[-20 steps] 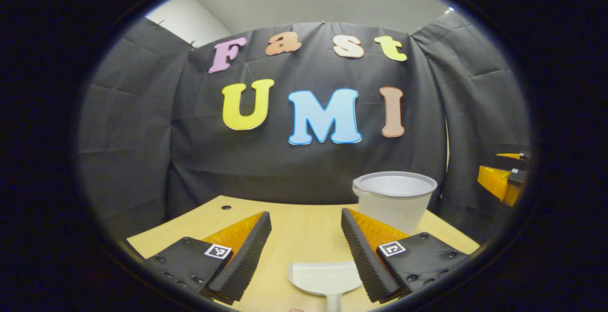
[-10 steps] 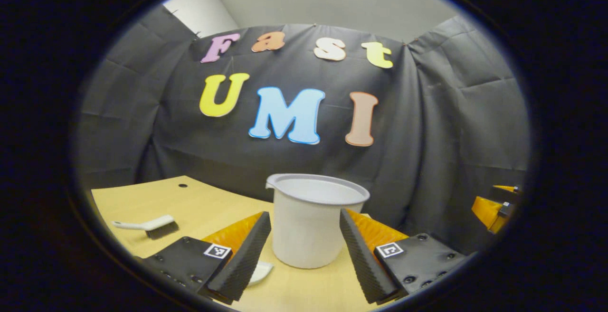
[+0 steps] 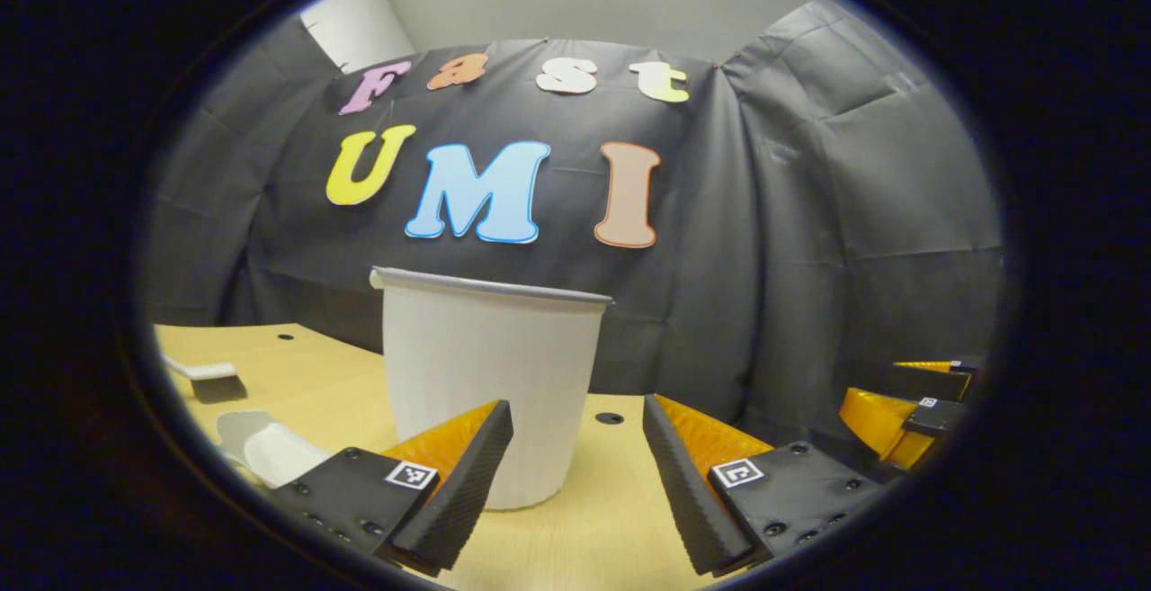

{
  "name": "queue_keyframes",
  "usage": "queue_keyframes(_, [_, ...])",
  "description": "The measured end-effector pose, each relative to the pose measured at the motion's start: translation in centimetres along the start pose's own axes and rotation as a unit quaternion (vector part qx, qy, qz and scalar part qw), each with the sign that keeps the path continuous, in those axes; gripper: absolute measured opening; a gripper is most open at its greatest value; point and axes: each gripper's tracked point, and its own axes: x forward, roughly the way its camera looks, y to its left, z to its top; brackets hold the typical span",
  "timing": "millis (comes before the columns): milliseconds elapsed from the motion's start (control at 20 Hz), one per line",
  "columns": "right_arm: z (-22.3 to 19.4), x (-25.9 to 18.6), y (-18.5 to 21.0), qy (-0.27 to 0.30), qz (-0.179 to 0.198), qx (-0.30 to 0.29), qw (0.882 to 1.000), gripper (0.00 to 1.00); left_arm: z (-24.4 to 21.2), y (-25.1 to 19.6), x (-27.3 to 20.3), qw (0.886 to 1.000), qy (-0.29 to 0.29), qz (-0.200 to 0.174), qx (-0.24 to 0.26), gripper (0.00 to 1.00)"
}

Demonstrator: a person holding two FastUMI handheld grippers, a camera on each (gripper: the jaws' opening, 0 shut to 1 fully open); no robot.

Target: Pick up the small broom and dustpan from the desktop, sweep the trash into the dustpan with the broom, and then empty the trash into the garbage bin.

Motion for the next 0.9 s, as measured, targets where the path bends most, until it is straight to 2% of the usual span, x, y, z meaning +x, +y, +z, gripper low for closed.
queue_keyframes(100, [-1.3, 1.6, 0.6, -0.010, 0.005, 0.012, 1.000, 0.95, -1.9, -0.3, 0.7, 1.000, 0.001, -0.002, 0.002, 0.95])
queue_keyframes(350, [-5.3, 3.2, 2.1, 0.020, 0.018, 0.051, 0.998, 0.95, -4.5, 0.1, 1.4, 1.000, 0.017, 0.006, -0.012, 0.94])
queue_keyframes(650, [-7.0, 3.1, 2.6, 0.031, 0.021, 0.051, 0.998, 0.95, -7.8, -0.6, 0.9, 0.999, 0.042, 0.007, -0.004, 0.95])
queue_keyframes(900, [-7.6, 3.2, 2.5, 0.034, 0.019, 0.049, 0.998, 0.95, -7.8, -1.2, 0.8, 0.999, 0.046, 0.001, 0.000, 0.95])
